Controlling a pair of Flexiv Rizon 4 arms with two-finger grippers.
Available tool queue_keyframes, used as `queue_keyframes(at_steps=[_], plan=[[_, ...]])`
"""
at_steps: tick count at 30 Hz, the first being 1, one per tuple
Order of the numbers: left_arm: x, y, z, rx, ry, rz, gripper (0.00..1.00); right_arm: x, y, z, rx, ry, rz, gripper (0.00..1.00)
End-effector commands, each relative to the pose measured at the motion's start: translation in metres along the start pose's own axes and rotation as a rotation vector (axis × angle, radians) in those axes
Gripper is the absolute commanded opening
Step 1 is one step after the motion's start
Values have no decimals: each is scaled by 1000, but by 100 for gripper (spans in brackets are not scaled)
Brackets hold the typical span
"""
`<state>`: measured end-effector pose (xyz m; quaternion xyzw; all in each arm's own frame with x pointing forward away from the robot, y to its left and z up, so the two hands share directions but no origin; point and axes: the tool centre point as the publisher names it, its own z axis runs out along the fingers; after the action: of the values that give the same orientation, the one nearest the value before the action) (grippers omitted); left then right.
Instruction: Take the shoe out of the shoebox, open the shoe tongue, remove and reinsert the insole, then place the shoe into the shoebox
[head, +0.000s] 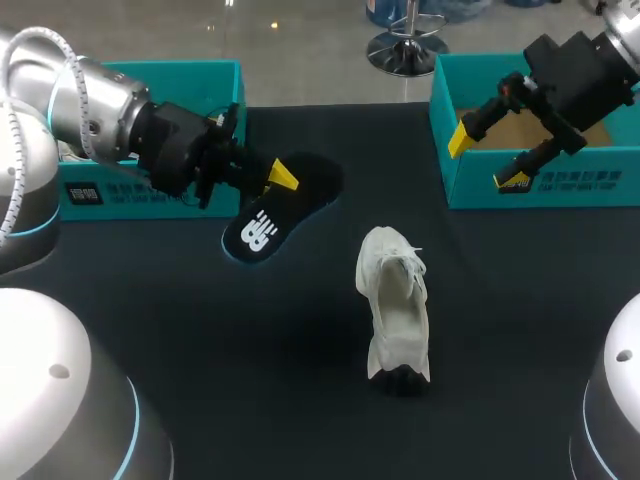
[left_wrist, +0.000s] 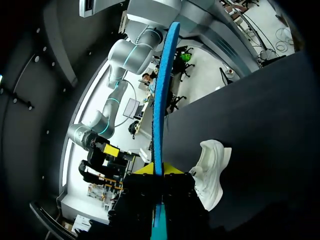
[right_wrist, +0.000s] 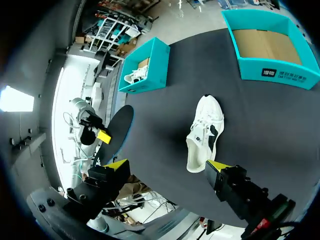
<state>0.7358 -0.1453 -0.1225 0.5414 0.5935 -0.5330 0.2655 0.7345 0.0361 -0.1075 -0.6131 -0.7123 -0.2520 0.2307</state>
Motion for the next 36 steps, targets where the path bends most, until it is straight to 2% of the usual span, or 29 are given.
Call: queue_keyframes(at_steps=[1,2,14,16,19,22,26,30,34,36], plan=[[0,-1,0,-2,2,1,0,-19,-11,-11,38,-24,-275,100],[0,-1,0,-2,2,1,0,-24,-10,-12,51,-19,-222,100],[0,-1,0,-2,2,1,0,-24,-10,-12,51,-19,-222,100],[0,-1,0,-2,2,1,0,-26,-9,-10,101,-93,-232,100],[0,-1,0,-2,2,1,0,-30,-10,-12,134,-234,-344,100],[0,-1,0,-2,2,1,0,-37,-16,-15,114,-311,-445,100],[0,-1,0,-2,2,1,0,-47,-25,-22,31,-336,-620,100],[0,-1,0,-2,2,1,0,-56,-30,-28,17,-363,-678,100],[0,-1,0,-2,2,1,0,-66,-40,-37,-62,-372,-741,100],[0,-1,0,-2,2,1,0,-70,-43,-39,-74,-372,-743,100]])
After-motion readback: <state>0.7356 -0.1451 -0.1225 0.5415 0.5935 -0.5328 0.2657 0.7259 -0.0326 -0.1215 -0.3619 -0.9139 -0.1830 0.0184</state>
